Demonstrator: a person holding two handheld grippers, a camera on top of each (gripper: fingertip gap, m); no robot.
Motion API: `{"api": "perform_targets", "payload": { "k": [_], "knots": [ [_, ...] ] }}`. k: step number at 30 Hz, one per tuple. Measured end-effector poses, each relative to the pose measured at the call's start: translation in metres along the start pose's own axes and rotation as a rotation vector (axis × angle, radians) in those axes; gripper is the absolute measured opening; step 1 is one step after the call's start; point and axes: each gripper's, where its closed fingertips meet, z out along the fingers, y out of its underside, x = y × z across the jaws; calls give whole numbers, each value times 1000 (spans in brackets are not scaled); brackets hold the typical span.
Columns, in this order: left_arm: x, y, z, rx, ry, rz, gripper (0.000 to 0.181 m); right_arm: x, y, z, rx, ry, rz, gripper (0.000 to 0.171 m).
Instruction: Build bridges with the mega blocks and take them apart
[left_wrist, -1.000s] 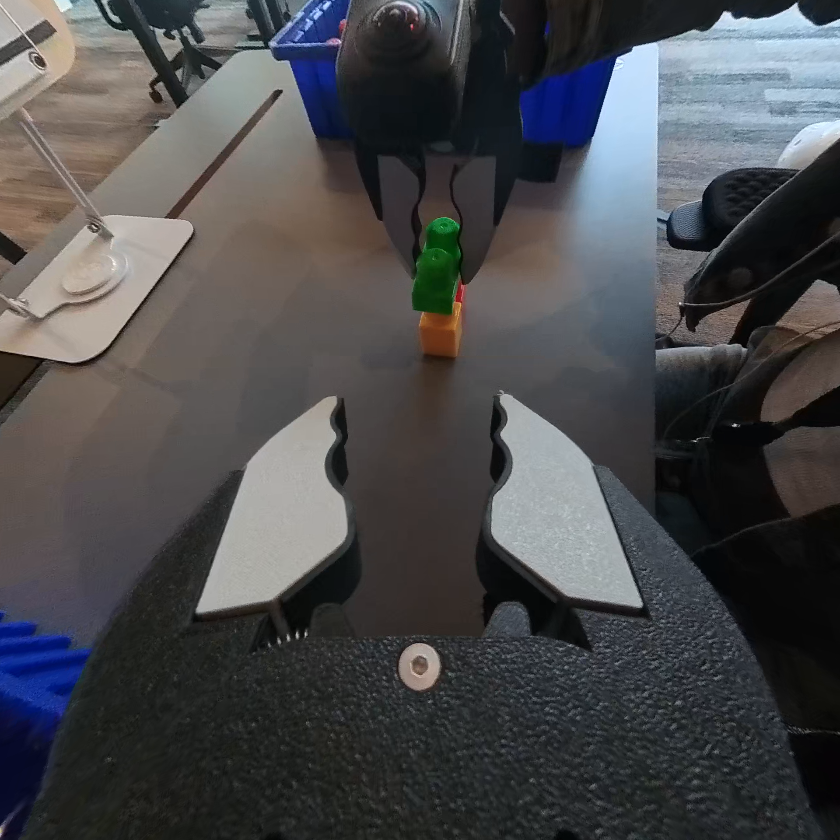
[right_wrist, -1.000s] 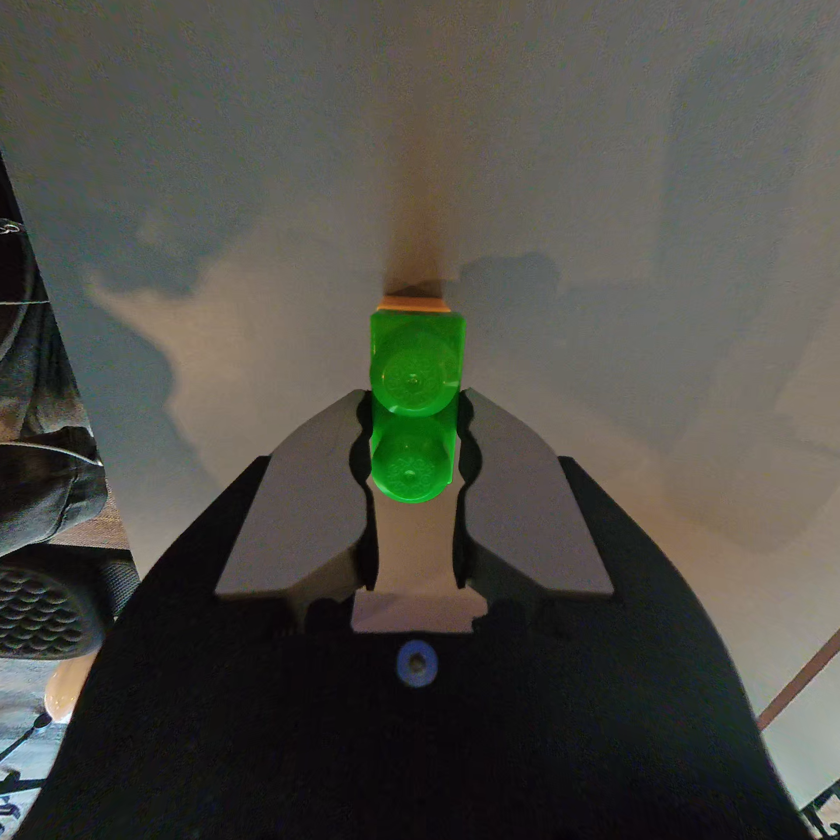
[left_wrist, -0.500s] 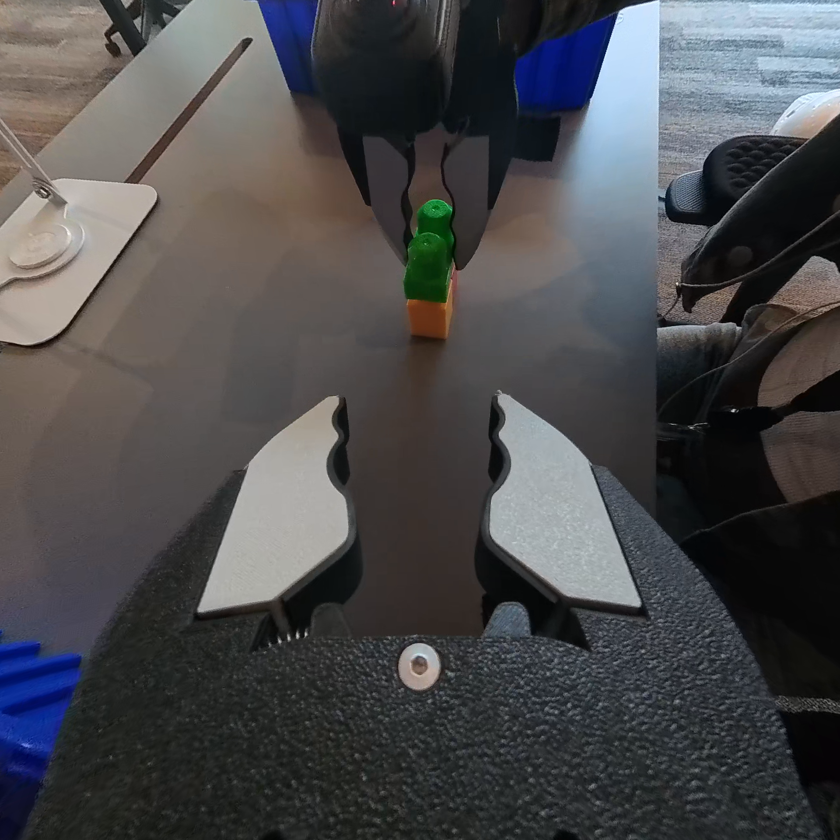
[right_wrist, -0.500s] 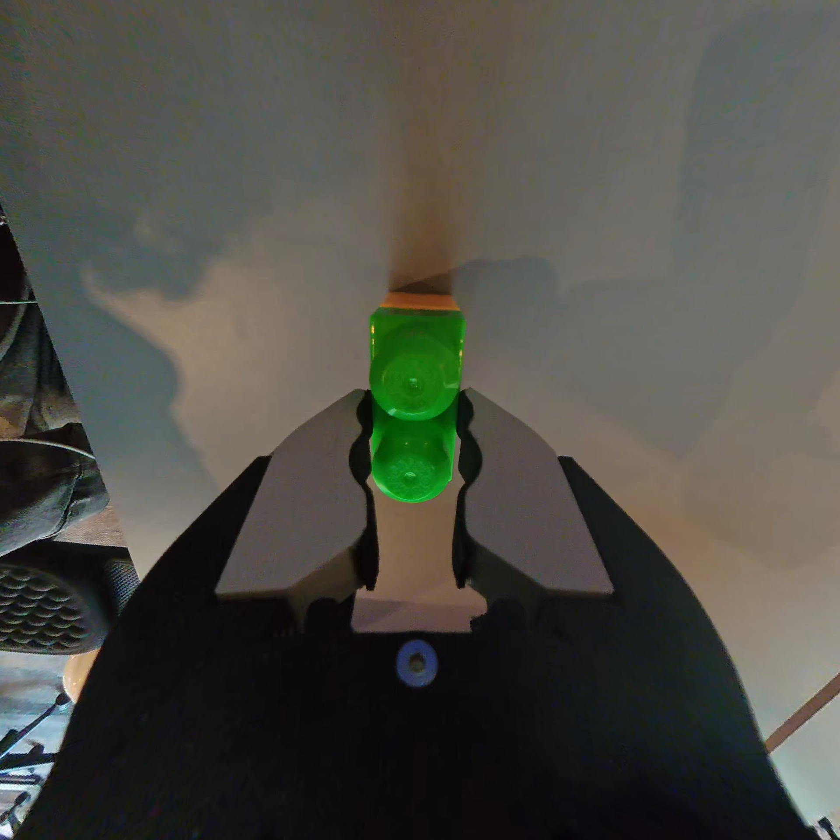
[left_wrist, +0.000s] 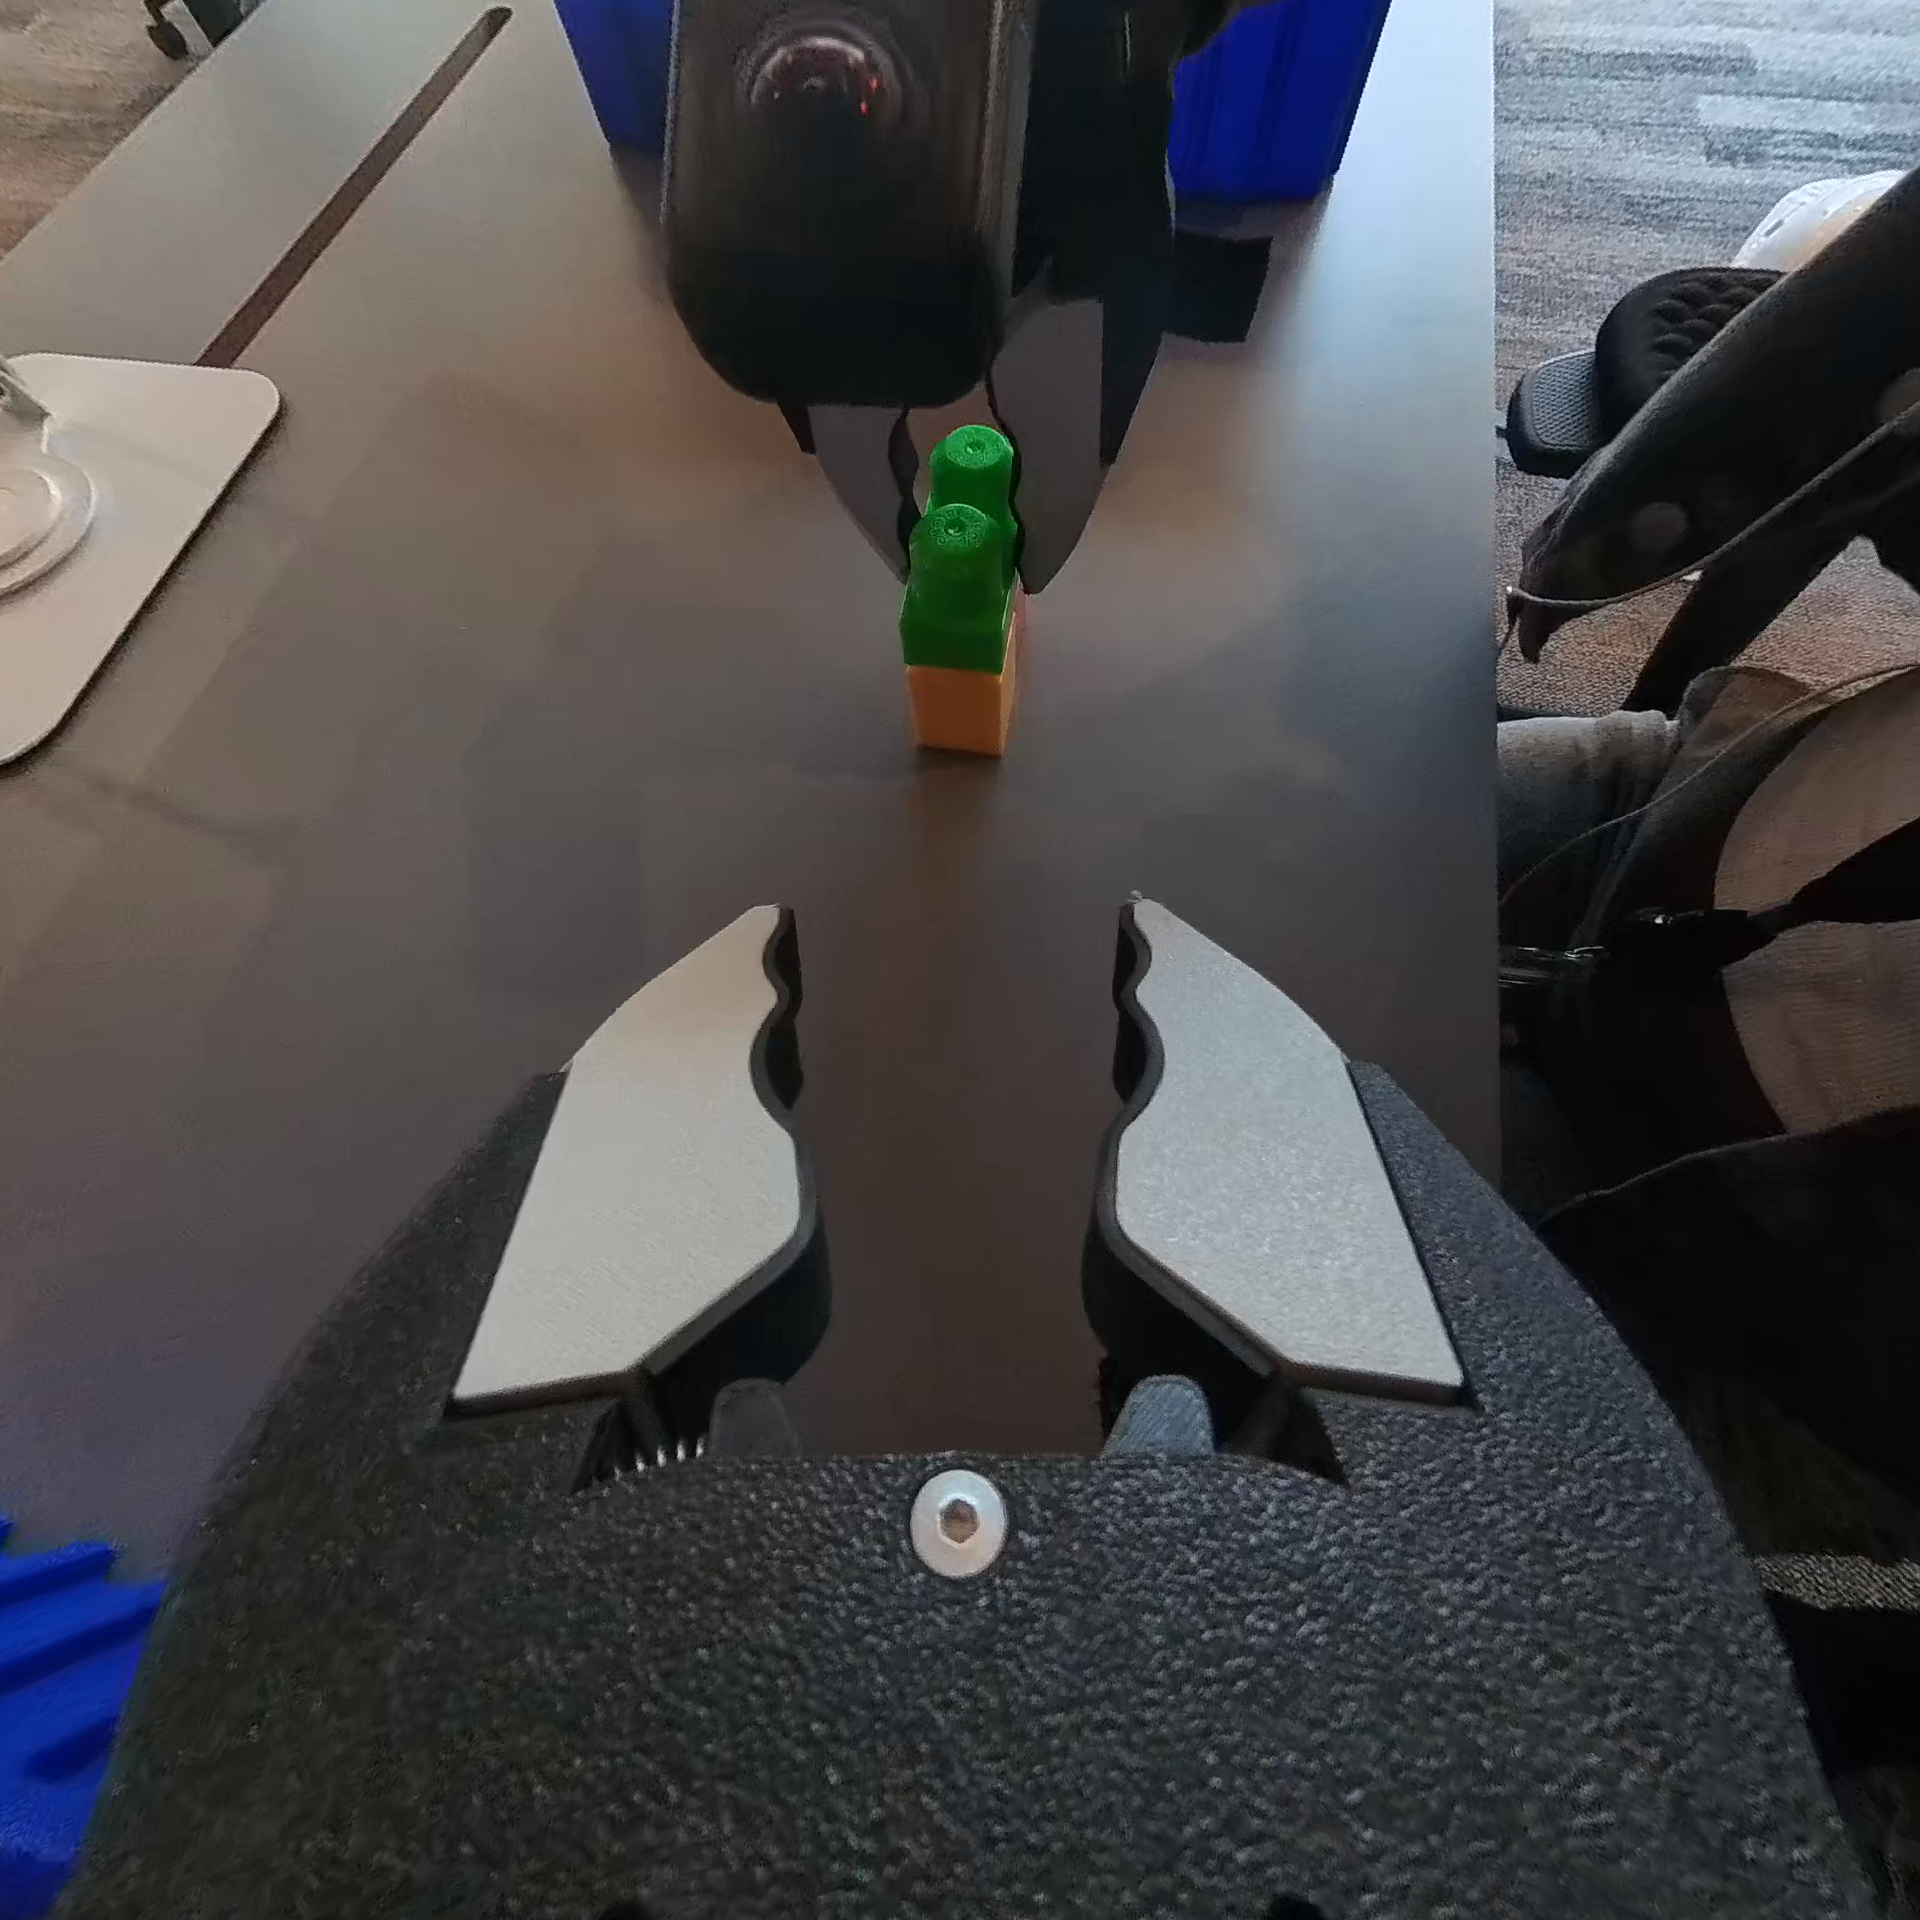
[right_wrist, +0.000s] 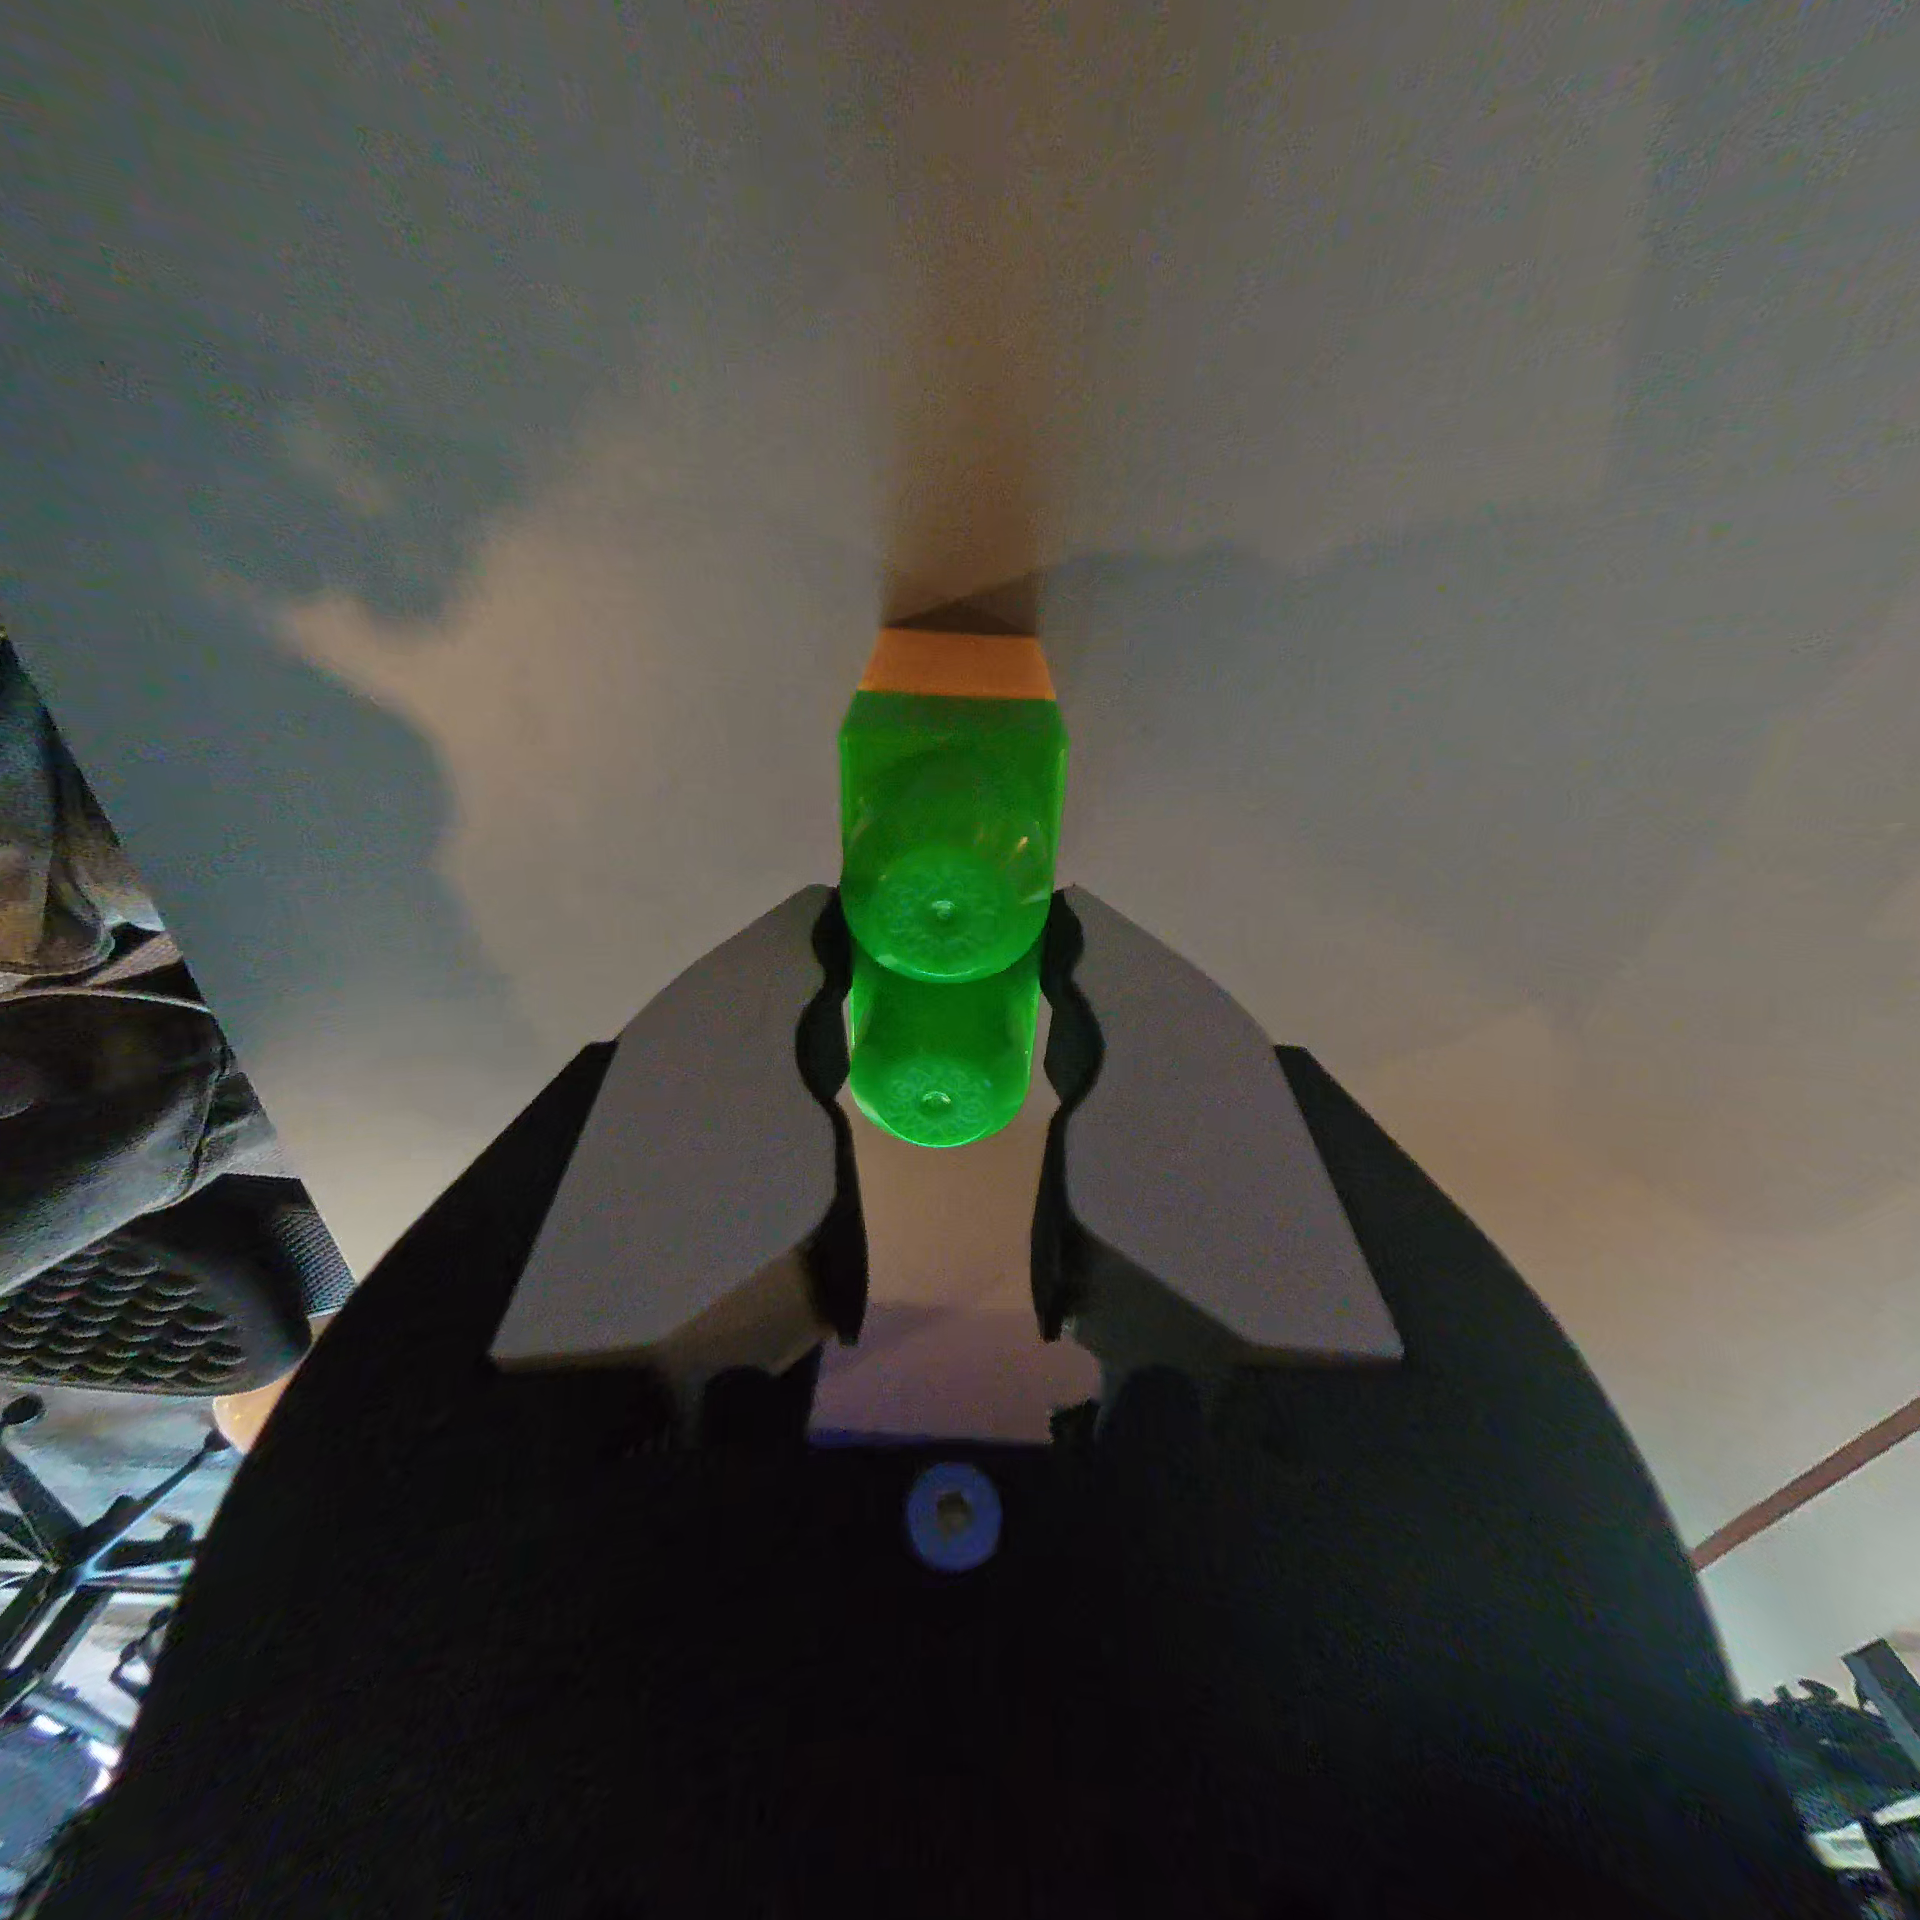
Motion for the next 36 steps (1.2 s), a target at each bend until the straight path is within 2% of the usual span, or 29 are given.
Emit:
{"api": "perform_targets", "payload": {
  "k": [10, 16, 25, 28, 31, 36],
  "knots": [
    [1, 7, 7, -13, 32, -7, 57, 0, 1, 5, -33, -18, 15, 35],
    [0, 11, 12, -13, 49, -15, 56, 0, -1, 6, 44, -17, 52, 36],
    [-1, 13, 15, -16, 51, -16, 56, -1, -2, 4, 33, 8, 47, 34],
    [-1, 14, 16, -13, 51, -21, 55, -3, -5, -13, 124, 5, 92, 35],
    [0, 13, 15, -6, 53, -19, 54, -5, 9, -45, 162, 29, 131, 35],
    [-1, 12, 14, 3, 55, -25, 54, 1, 85, -102, 112, 91, 331, 35]
  ]
}}
